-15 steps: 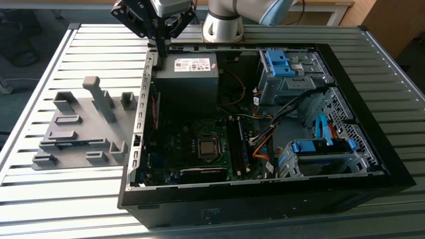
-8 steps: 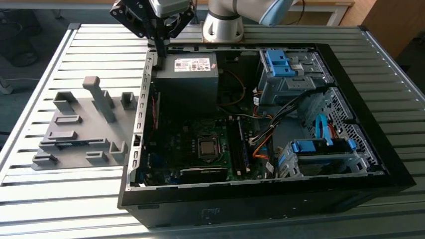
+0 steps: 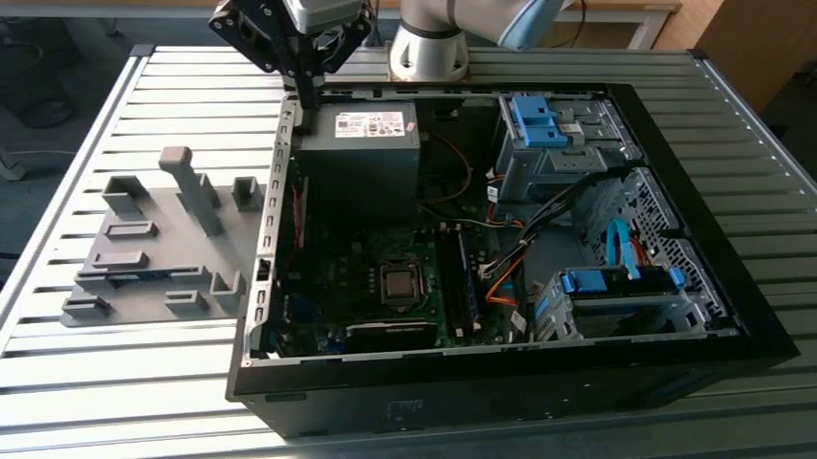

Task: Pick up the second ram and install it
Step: 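Reach for the second ram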

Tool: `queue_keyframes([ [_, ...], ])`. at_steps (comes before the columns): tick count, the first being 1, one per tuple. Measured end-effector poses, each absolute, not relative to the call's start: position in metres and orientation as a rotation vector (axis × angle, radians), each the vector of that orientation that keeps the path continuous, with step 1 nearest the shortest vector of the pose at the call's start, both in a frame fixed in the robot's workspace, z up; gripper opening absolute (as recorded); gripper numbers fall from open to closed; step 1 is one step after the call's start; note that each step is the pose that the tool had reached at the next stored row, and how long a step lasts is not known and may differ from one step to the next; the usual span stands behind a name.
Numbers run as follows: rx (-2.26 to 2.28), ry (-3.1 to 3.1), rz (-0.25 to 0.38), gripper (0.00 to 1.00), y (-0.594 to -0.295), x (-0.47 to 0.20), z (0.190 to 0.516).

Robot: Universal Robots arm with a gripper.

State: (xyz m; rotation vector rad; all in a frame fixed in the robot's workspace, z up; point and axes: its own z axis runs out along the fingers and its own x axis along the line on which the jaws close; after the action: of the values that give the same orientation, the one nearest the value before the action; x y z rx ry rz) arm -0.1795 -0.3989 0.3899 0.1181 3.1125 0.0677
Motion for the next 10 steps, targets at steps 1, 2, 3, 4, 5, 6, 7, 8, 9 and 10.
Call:
queue_keyframes([
  [1,0.118,3.113,0.068,0.11,-0.3989,-0.1799,0.3899],
  [2,0.118,3.113,0.068,0.11,-0.3989,-0.1802,0.3899],
  [3,0.118,3.113,0.068,0.11,-0.3989,-0.1805,0.3899],
  [4,0.118,3.112,0.068,0.11,-0.3989,-0.1809,0.3898],
  [5,0.118,3.112,0.068,0.11,-0.3989,-0.1813,0.3899],
  [6,0.118,3.112,0.068,0.11,-0.3989,-0.1817,0.3899],
  [7,0.118,3.112,0.068,0.11,-0.3989,-0.1821,0.3898],
  [8,0.118,3.112,0.068,0.11,-0.3989,-0.1825,0.3898],
  [9,0.118,3.112,0.068,0.11,-0.3989,-0.1830,0.3899],
  [10,0.118,3.112,0.068,0.11,-0.3989,-0.1833,0.3898],
])
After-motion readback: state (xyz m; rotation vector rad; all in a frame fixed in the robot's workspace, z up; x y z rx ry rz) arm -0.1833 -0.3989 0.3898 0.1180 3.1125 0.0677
